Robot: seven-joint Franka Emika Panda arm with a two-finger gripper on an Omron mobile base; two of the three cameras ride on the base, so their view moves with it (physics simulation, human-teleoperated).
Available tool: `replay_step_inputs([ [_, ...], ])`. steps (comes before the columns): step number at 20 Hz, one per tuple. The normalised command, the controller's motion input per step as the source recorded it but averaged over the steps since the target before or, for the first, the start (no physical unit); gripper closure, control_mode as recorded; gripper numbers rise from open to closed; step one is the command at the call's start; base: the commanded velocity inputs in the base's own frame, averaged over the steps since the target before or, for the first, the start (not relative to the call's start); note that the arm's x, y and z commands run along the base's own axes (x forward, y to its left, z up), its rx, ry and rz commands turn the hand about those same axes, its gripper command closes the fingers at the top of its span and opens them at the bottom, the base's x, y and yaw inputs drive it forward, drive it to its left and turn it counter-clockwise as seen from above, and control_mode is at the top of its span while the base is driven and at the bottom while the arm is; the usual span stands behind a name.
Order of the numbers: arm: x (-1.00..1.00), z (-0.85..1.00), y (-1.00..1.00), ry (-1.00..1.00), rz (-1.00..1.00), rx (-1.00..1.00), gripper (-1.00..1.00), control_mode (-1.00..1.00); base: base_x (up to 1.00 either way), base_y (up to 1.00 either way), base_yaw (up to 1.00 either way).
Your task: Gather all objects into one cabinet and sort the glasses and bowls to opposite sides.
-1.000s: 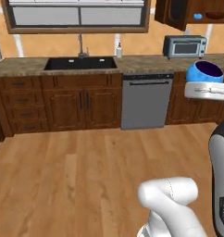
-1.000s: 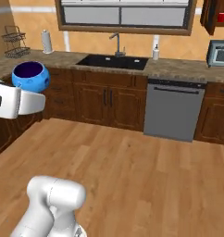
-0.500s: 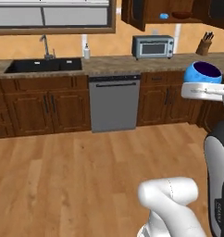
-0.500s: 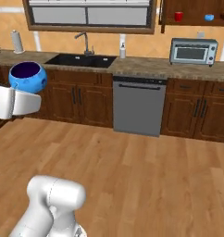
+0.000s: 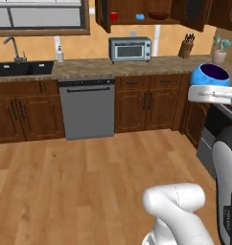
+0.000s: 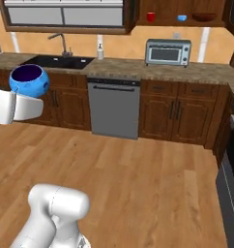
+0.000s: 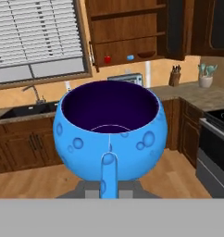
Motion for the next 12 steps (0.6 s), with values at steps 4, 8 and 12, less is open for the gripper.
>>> replay_step_inputs([
  [4,0.00,0.00,0.00,0.00,0.00,0.00,1.00,1.00,0.19,-1.00,0.00],
  [8,0.00,0.00,0.00,0.00,0.00,0.00,1.00,1.00,0.08,-0.94,0.00],
  [12,0.00,0.00,0.00,0.00,0.00,0.00,1.00,1.00,0.14,-0.21,-0.03],
])
